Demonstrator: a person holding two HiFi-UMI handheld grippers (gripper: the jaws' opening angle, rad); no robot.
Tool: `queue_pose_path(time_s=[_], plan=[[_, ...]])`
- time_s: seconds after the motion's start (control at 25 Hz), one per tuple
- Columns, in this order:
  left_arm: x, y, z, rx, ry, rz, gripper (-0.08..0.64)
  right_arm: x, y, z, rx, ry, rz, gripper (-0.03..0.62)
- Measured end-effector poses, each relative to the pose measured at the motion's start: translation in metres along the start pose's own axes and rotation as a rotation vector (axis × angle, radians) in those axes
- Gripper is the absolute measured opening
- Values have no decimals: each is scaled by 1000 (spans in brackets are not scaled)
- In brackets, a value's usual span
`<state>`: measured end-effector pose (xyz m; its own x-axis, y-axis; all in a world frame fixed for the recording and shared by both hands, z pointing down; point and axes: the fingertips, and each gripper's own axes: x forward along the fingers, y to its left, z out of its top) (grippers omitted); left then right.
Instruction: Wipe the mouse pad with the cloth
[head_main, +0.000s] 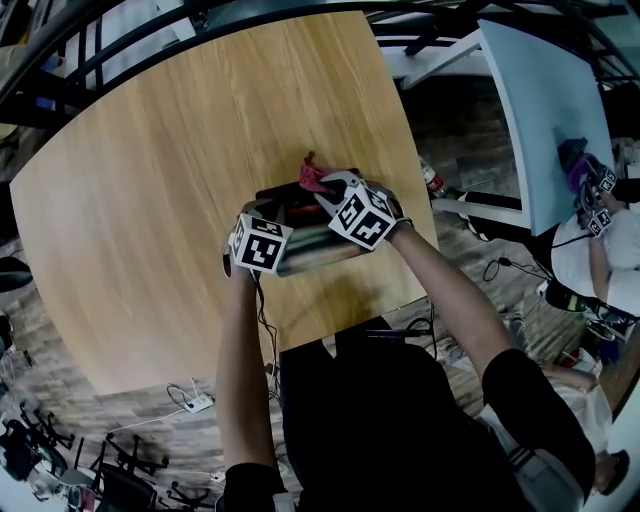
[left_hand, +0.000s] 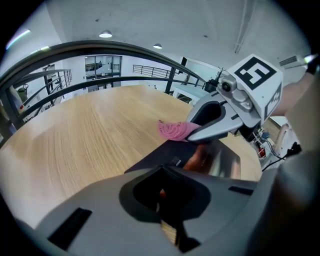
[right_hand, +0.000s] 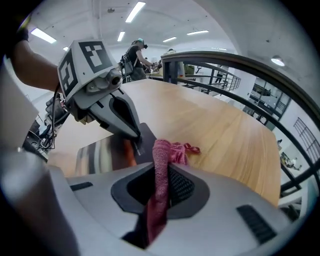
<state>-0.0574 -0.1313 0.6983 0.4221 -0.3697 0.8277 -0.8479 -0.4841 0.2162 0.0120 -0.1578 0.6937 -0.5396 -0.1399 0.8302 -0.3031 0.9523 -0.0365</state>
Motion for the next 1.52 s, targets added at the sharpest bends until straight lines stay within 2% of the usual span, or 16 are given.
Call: queue_pose_path(time_s=[0.28, 0.64, 1.04, 1.52], plan=[[0, -1, -1, 6, 8, -3, 23, 9, 39, 8, -75, 19, 75, 60], [0, -1, -1, 2, 2, -4, 23, 4, 90, -1, -120, 12, 158, 60], [-1, 3, -2, -21, -22, 1, 23, -4, 150, -17, -133, 17, 229, 60], [-1, 1, -1, -9, -31, -5, 23, -15, 207, -36, -123, 32, 311, 60]])
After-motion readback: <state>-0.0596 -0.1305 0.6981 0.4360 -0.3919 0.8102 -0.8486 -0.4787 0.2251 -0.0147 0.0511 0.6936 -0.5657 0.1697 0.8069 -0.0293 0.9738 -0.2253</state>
